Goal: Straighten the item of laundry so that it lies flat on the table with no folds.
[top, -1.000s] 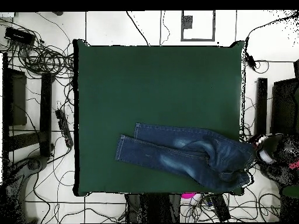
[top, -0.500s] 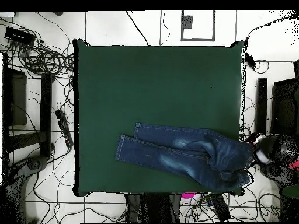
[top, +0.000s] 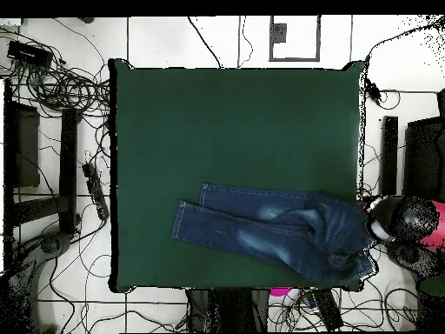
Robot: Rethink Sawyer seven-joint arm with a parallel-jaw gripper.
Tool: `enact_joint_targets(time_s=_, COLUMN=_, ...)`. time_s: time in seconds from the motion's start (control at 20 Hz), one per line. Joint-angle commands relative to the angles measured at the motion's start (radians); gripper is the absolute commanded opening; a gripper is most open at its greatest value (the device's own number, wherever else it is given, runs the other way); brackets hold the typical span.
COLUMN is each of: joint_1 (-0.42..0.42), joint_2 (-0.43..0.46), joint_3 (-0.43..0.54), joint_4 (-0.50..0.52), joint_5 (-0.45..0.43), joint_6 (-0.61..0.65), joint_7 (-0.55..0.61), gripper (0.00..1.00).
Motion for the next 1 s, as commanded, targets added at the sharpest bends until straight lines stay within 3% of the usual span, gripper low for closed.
enact_joint_targets(time_s=0.05, joint_1=0.078, joint_2=0.007, joint_3=0.061, joint_4=0.095, joint_5=-0.029, joint_6=-0.074, joint_7=-0.120, gripper=1.00)
enact_joint_targets(time_s=0.65, joint_1=0.088, joint_2=0.002, joint_3=0.050, joint_4=0.108, joint_5=-0.020, joint_6=-0.080, joint_7=-0.114, gripper=1.00)
enact_joint_targets(time_s=1.0, joint_1=0.151, joint_2=-0.063, joint_3=0.025, joint_4=0.226, joint_5=0.097, joint_6=-0.030, joint_7=0.048, gripper=1.00)
